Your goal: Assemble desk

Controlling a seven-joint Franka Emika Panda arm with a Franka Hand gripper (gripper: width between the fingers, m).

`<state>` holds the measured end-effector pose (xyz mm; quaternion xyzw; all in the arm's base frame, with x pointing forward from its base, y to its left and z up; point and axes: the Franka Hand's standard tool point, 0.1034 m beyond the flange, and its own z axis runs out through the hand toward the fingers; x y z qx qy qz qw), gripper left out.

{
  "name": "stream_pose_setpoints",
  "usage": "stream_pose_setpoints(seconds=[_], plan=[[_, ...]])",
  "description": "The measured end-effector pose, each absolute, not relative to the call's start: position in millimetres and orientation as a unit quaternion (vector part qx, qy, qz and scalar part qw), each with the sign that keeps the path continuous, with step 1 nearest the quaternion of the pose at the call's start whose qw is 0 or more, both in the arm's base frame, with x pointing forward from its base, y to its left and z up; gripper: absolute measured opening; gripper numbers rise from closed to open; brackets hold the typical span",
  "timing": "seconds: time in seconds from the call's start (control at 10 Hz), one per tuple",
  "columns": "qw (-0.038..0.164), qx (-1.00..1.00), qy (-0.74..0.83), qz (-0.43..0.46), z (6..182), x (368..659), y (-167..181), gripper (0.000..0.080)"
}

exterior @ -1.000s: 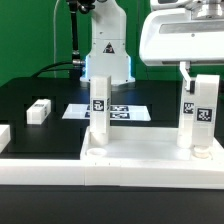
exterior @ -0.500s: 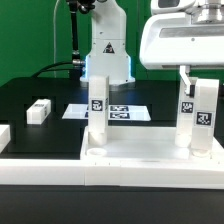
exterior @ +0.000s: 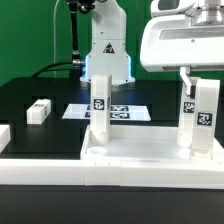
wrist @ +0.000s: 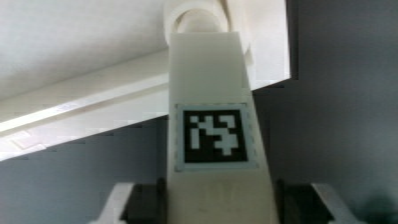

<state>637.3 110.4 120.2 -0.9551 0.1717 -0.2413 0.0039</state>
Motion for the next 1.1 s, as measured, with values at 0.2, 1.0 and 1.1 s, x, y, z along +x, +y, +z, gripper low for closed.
stream_pose_setpoints(seconds=[0.2, 1.0, 1.1], plan=[[0.004, -0.954, 0.175, -0.244, 120.6, 636, 109, 0.0287], [0.008, -0.943, 0.225, -0.246, 118.5, 629, 119, 0.0293], [-0.003, -0.941, 0.245, -0.233, 116.4, 619, 127, 0.0293]])
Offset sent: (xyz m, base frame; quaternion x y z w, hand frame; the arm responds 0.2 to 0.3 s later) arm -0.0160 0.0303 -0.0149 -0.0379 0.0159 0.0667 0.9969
